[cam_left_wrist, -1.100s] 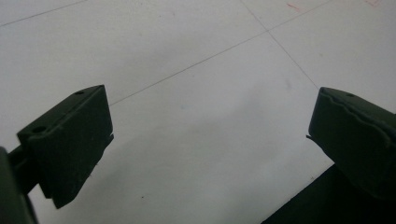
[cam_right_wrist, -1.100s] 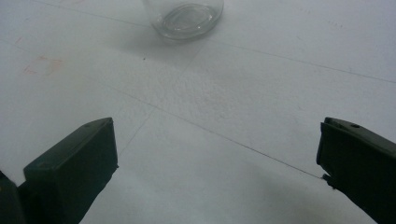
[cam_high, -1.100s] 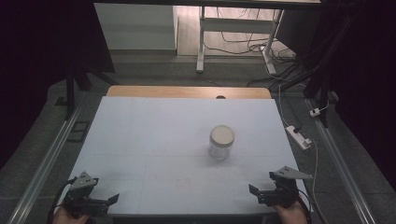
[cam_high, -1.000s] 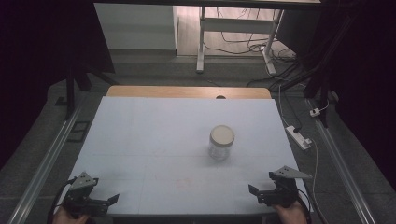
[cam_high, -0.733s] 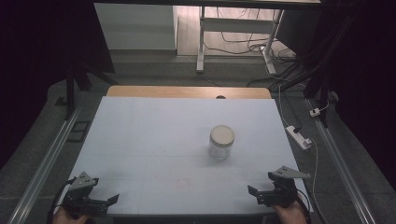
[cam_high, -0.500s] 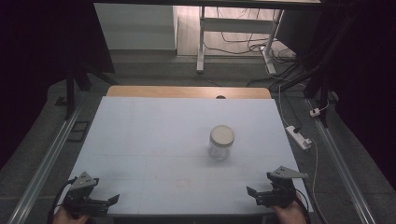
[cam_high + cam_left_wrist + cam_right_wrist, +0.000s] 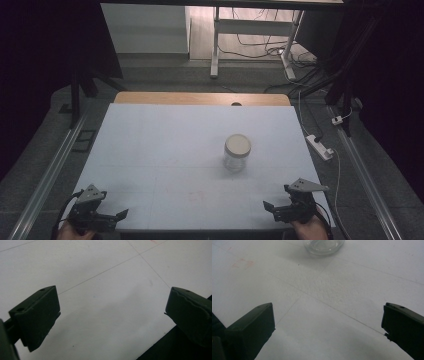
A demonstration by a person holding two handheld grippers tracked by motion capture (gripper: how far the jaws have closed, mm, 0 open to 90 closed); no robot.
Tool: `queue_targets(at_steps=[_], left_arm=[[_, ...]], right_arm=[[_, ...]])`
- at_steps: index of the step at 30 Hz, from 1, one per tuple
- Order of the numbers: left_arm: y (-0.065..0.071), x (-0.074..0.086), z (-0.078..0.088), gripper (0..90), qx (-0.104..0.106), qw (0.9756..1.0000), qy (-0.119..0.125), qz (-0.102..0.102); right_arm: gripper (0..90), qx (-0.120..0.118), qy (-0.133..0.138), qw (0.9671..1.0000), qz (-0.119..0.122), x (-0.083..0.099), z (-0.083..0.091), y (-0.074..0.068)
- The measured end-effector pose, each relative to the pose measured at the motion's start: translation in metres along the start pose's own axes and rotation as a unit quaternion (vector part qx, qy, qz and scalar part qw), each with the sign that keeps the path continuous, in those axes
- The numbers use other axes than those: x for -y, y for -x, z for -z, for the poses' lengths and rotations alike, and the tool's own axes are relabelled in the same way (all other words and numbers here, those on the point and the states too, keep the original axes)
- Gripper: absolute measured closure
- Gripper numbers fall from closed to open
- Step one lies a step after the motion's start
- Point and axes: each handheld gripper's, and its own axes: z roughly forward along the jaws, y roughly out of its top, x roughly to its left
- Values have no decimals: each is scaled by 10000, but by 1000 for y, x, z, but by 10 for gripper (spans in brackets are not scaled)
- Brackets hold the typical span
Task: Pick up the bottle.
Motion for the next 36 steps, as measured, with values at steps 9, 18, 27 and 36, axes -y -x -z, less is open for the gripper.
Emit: queue_targets(at_steps=[9,18,27,36], left_arm=[[0,0,-1,3,-24,10000,-60,18],[-1,0,0,10,7,10000,0,56],[-1,0,0,0,-8,10000,-19,55],[-3,0,2,0,110,9999,66,60]], right_arm=[[0,-99,175,9998,19,-4,0,-3],[0,-177,188,9996,105,-10,-2,-7],[0,-310,316,9988,195,-20,-7,-9],[0,-351,318,9985,277,-26,-13,-12]])
